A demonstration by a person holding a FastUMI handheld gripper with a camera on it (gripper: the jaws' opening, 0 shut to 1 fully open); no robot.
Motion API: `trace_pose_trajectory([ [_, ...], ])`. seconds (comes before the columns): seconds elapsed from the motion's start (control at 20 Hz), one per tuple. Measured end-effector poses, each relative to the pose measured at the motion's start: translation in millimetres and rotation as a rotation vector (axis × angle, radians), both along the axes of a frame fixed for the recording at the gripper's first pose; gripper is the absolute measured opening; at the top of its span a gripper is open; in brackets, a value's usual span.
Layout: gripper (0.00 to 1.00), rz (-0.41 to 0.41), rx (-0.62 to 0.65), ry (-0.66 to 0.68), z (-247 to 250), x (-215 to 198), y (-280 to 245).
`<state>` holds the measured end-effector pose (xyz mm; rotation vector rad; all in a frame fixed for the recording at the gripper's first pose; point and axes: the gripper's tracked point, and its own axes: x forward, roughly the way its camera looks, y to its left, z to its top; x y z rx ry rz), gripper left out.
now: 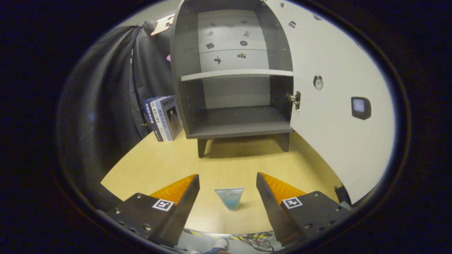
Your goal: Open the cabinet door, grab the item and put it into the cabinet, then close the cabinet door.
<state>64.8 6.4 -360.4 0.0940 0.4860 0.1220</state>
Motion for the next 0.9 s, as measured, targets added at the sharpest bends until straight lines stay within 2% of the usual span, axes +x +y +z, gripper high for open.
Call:
trace_pose_trajectory([
  [0.3,0.96,-0.011,0.009,0.084,-65.4,13.1,8.0],
  [0.35,0.93,-0.014,0.004,0.086,-72.6,14.6,8.0],
  [0.4,0.89,-0.021,-0.002,0.082,-75.9,16.4,6.9],
  [0.45,0.78,-0.028,-0.008,0.084,-79.6,18.5,5.7],
  [0.5,0.73,-0.036,-0.004,0.084,-80.0,17.7,5.0],
  [0.55,0.55,-0.044,0.004,0.080,-80.1,19.9,3.8],
  [0.7,0.54,-0.040,0.038,0.100,-78.6,20.3,5.1],
  [0.9,0.54,-0.025,0.024,0.064,-48.2,25.5,5.5],
])
